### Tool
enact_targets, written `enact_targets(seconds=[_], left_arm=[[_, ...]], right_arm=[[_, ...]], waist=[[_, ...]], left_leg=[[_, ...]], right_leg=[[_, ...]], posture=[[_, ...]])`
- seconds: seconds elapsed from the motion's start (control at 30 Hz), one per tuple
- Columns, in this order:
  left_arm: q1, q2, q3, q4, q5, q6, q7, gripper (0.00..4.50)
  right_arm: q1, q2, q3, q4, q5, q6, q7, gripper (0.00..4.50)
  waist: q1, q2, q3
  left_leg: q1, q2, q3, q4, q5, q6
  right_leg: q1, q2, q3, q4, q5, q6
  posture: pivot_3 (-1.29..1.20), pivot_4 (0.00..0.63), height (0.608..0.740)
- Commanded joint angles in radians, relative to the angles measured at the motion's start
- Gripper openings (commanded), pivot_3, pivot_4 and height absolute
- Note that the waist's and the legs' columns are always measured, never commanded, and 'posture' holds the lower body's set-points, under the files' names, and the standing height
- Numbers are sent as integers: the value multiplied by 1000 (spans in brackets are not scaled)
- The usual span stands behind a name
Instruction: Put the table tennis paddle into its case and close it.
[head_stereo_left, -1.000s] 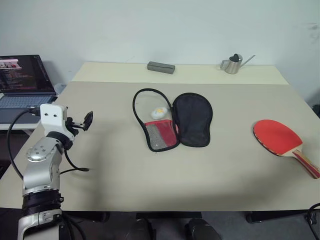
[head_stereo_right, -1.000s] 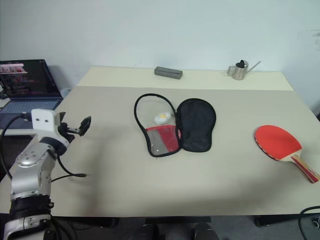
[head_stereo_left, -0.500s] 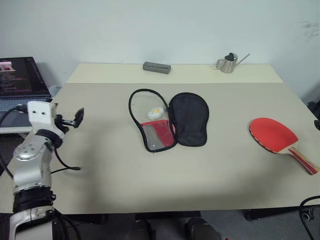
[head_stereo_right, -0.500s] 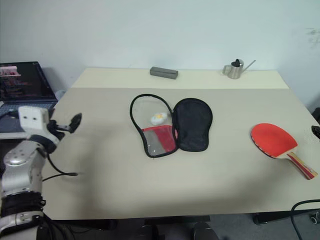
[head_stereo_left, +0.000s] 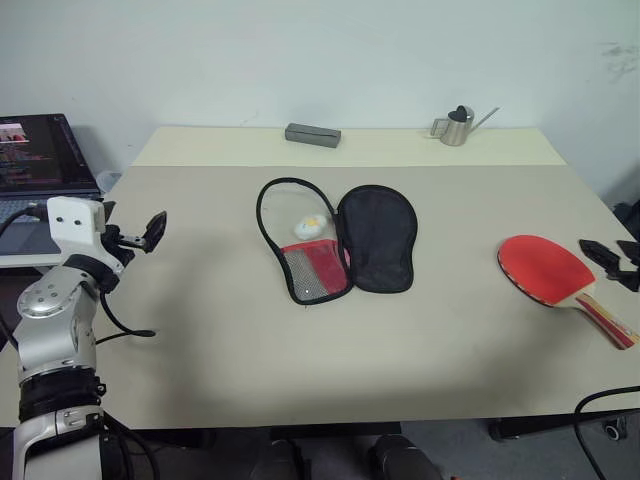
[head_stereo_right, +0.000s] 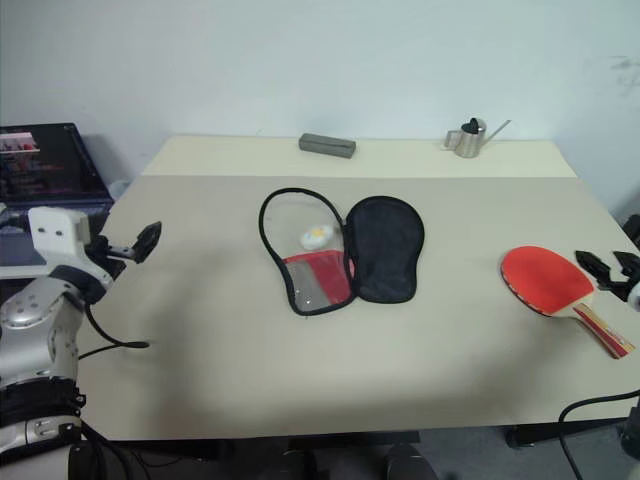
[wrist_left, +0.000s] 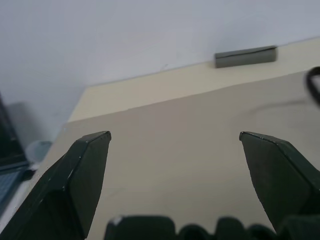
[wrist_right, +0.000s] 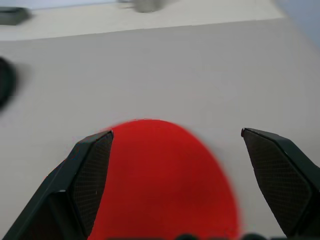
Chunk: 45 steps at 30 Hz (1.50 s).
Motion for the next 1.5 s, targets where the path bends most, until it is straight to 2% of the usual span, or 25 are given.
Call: enact_targets(seconds=[0.03,0.23,0.43,0.67,0.87,1.23,1.5], left_arm=[[-11,28,5,-55,-18,15,-23,4500],[-14,31,13,-52,-15,22,-26,4500],[-23,38,10,-56,-21,33,-48,4500],[-26,37,-15,-86,-49,81,-113,4500],[-24,14,-34,-122,-63,104,-108,4500],[-38,-46,-112,-176,-69,142,-129,4500],[-83,-53,-137,-124,-60,123,-148,4500]], right_arm=[[-5,-8,-7,-115,40,50,46,4491],[17,-4,-28,-207,76,108,36,4491],[40,18,-46,-244,75,85,-36,4491],[57,64,-13,-332,81,141,-19,4491],[40,130,20,-409,82,199,-65,4491],[-31,288,145,-444,60,310,-108,4491],[-130,415,271,-361,-8,245,-97,4491]], waist=[[1,0,0],[3,0,0],[3,0,0],[1,0,0],[1,0,0],[1,0,0],[3,0,0]], left_leg=[[0,0,0,0,0,0],[0,0,0,0,0,0],[0,0,0,0,0,0],[0,0,0,0,0,0],[-1,0,0,0,0,0],[-2,1,0,0,0,0],[-5,0,-1,0,0,0]], right_leg=[[0,0,0,0,0,0],[0,0,0,0,0,0],[0,0,0,0,0,0],[-1,0,0,0,0,0],[-1,0,0,0,0,0],[-2,1,0,0,0,0],[-5,1,0,0,0,0]], posture=[[0,150,740],[0,150,740],[0,150,740],[0,150,740],[0,150,740],[0,150,740],[0,150,740]])
